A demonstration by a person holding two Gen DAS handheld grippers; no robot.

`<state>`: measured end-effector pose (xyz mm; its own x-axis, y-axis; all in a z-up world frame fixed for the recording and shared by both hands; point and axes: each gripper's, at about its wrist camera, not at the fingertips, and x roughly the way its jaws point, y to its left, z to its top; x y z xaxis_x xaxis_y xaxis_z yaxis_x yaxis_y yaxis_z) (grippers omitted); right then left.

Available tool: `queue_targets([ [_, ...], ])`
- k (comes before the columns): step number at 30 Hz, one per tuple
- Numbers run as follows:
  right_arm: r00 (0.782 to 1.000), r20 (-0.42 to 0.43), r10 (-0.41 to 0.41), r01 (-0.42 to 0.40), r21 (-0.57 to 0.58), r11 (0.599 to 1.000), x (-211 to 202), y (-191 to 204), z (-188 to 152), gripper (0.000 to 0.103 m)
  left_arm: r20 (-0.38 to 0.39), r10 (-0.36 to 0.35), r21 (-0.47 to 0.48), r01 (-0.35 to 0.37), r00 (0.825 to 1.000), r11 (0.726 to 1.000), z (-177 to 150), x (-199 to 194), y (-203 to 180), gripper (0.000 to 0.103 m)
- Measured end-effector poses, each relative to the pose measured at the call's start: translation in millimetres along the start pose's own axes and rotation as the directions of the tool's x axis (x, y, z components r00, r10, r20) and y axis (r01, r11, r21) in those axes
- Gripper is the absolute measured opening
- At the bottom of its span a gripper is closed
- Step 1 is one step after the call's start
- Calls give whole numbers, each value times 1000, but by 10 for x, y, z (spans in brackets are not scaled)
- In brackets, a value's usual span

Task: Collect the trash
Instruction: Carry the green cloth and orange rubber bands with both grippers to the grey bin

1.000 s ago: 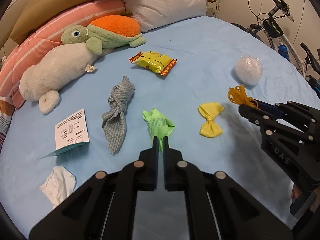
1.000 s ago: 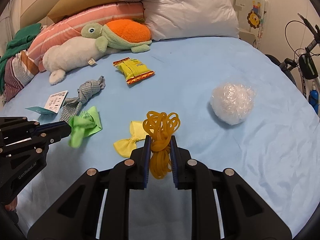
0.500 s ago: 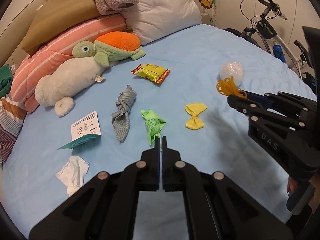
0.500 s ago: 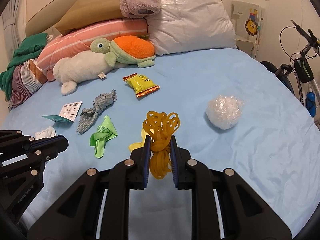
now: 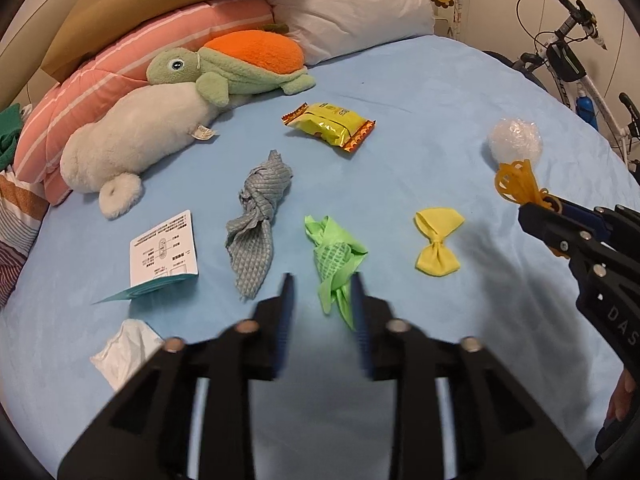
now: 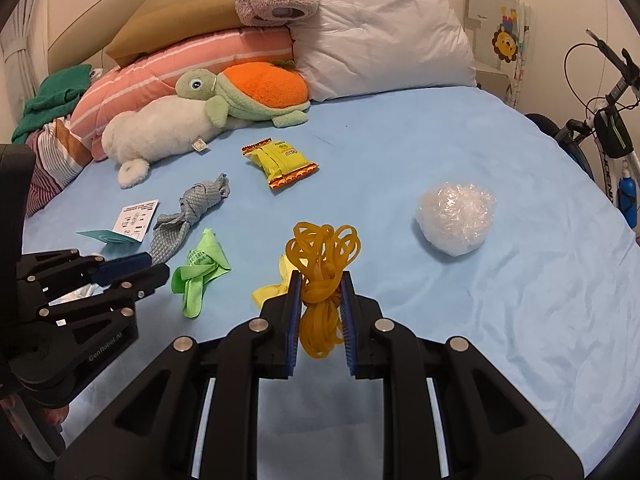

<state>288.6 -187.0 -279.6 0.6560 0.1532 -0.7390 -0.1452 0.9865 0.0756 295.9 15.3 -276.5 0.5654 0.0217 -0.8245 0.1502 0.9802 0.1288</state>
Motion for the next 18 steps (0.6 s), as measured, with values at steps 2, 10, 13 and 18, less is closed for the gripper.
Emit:
queue_targets([
  [2, 1000, -10, 3, -3, -1, 1000, 37, -7, -11, 17, 50, 21, -5, -21, 999, 1000, -3, -20, 11, 80],
  [10, 999, -43, 5, -4, 12, 1000, 161, -61, -30, 17, -11, 31, 14, -31, 999, 999, 56, 306, 25, 78],
  [13, 999, -50, 2, -2, 10, 1000, 189, -60, -39, 17, -48, 17, 15, -16, 999, 1000, 43, 467, 39, 54],
  [18, 998, -59, -4, 4, -6, 1000, 218, -26, -52, 17, -74, -48, 8, 48, 996, 999, 65, 543, -15, 16],
])
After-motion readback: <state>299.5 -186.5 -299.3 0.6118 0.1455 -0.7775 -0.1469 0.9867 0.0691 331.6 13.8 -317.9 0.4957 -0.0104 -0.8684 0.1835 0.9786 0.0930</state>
